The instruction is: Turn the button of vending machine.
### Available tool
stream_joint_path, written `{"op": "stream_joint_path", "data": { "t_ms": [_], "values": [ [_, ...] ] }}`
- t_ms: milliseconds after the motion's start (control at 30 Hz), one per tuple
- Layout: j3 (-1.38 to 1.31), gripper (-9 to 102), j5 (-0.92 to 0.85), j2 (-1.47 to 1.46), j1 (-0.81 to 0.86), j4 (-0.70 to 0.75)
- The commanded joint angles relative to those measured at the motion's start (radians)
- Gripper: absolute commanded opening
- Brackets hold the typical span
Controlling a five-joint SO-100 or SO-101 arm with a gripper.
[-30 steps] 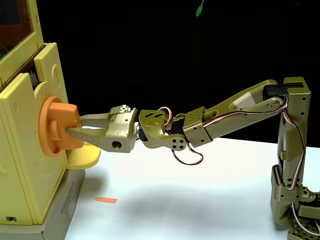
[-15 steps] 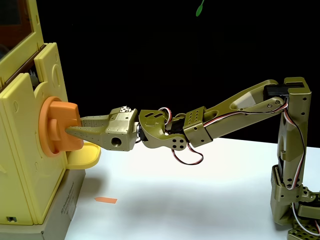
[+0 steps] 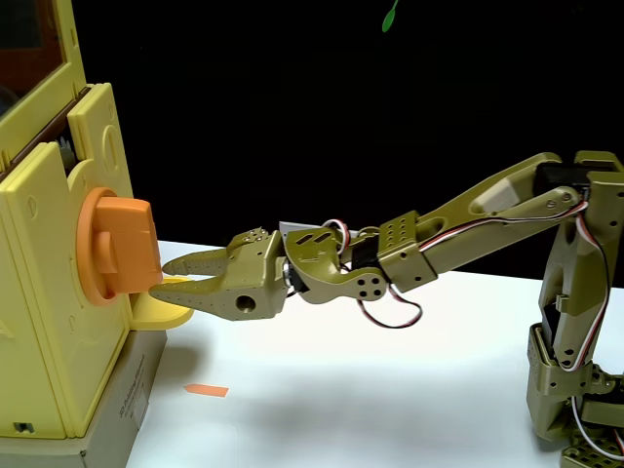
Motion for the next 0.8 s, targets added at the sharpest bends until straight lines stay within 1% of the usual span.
{"op": "stream_joint_path", "data": {
  "t_ms": [0,67,133,267,333,367,433,500,533,633,733,767],
  "values": [
    [0.028,17,-0.069,0.107,-0.014,0.008],
    [0.075,17,-0.144,0.158,-0.014,0.014],
    [0.124,18,-0.261,0.212,-0.015,0.058],
    [0.244,20,-0.606,0.341,-0.012,0.164],
    [0.285,21,-0.821,0.408,-0.002,0.236],
    [0.293,22,-0.948,0.443,0.005,0.295],
    [0.293,23,-1.246,0.520,0.029,0.413],
    [0.291,28,-1.552,0.586,0.055,0.486],
    [0.290,30,-1.669,0.609,0.061,0.511],
    [0.290,33,-1.979,0.652,0.077,0.512],
    [0.278,37,-2.278,0.647,0.095,0.448],
    [0.270,38,-2.349,0.638,0.098,0.428]
  ]
}}
